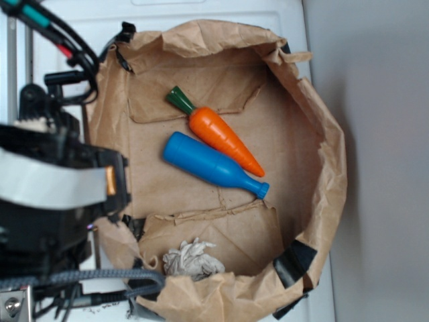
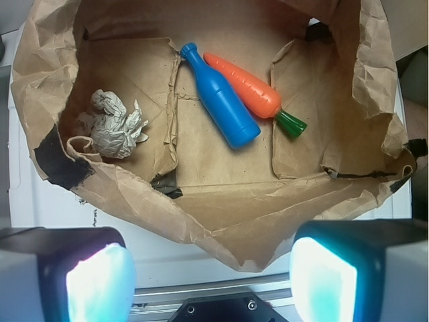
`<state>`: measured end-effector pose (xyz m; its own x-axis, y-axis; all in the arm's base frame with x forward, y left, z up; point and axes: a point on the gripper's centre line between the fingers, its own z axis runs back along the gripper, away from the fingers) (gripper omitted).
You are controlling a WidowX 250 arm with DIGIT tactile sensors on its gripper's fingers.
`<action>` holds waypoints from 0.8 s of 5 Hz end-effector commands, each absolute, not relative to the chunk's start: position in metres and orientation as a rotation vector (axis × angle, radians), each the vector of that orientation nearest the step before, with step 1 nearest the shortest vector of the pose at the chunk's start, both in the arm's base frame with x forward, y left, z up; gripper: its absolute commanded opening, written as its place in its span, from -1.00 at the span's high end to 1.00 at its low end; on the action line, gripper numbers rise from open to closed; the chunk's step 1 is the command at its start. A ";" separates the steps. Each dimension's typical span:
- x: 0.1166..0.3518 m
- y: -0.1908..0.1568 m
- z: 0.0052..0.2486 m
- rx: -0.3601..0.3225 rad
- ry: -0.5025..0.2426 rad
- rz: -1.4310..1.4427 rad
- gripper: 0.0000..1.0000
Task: Grab the blue bottle.
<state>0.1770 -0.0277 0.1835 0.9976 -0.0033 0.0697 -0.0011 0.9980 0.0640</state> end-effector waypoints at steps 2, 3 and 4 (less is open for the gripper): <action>0.212 -0.020 0.150 0.080 -0.175 -0.050 -1.00; 0.237 -0.011 0.120 0.108 -0.213 -0.173 -1.00; 0.276 0.010 0.103 0.120 -0.138 -0.290 -1.00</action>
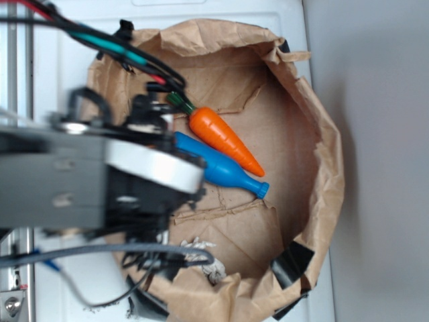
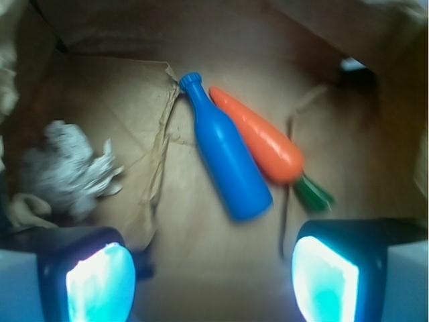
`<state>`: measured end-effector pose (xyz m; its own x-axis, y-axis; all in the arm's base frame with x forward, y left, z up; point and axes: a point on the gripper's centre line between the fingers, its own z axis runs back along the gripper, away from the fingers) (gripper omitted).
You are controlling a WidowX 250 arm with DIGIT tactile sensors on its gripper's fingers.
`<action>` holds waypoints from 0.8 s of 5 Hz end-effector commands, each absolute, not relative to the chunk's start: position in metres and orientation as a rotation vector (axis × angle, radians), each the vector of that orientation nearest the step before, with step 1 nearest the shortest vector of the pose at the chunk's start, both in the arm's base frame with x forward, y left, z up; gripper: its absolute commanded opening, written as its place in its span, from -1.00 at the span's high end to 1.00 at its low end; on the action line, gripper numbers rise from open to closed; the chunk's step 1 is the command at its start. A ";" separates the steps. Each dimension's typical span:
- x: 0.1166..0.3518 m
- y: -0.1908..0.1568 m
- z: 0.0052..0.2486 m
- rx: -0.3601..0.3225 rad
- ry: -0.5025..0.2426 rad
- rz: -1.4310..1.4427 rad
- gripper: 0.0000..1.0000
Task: Grab the blue bottle.
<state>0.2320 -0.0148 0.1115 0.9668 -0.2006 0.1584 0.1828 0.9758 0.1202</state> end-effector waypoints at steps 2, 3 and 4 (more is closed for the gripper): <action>0.309 0.020 0.065 0.070 -0.042 -0.311 -1.00; 0.297 0.009 0.057 0.042 -0.031 -0.334 -1.00; 0.283 0.004 0.078 -0.003 -0.059 -0.350 -1.00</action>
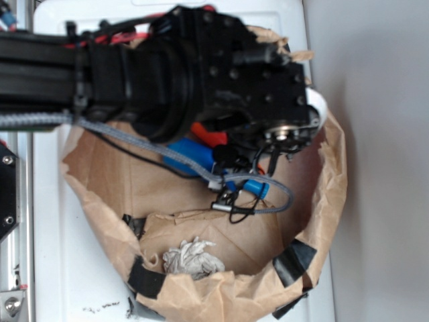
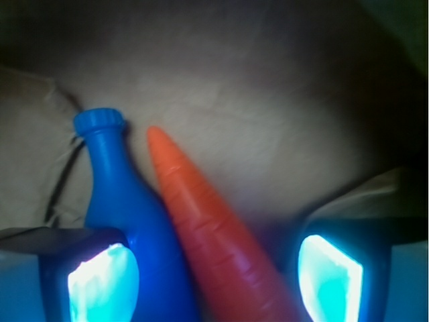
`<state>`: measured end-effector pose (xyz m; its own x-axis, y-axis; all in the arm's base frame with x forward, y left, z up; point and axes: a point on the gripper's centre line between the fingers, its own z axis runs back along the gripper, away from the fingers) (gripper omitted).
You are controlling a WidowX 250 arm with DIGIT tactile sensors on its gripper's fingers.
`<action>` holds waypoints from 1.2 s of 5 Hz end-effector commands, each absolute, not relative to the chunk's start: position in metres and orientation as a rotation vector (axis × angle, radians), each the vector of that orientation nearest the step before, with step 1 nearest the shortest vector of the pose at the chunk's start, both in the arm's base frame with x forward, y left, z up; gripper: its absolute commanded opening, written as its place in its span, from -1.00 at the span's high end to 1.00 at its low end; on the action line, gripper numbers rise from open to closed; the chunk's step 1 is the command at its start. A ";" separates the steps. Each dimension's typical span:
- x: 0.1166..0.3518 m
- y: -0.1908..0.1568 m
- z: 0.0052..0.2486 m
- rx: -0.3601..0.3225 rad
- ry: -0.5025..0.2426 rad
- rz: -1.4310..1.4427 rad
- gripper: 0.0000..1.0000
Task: Grab the blue bottle.
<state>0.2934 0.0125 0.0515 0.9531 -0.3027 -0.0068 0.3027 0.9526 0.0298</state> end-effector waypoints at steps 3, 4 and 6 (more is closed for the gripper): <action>0.263 -0.002 0.057 -0.043 -0.078 -0.349 -1.00; 0.261 -0.008 0.036 -0.017 -0.091 -0.335 -1.00; 0.272 -0.011 0.021 0.035 -0.078 -0.287 1.00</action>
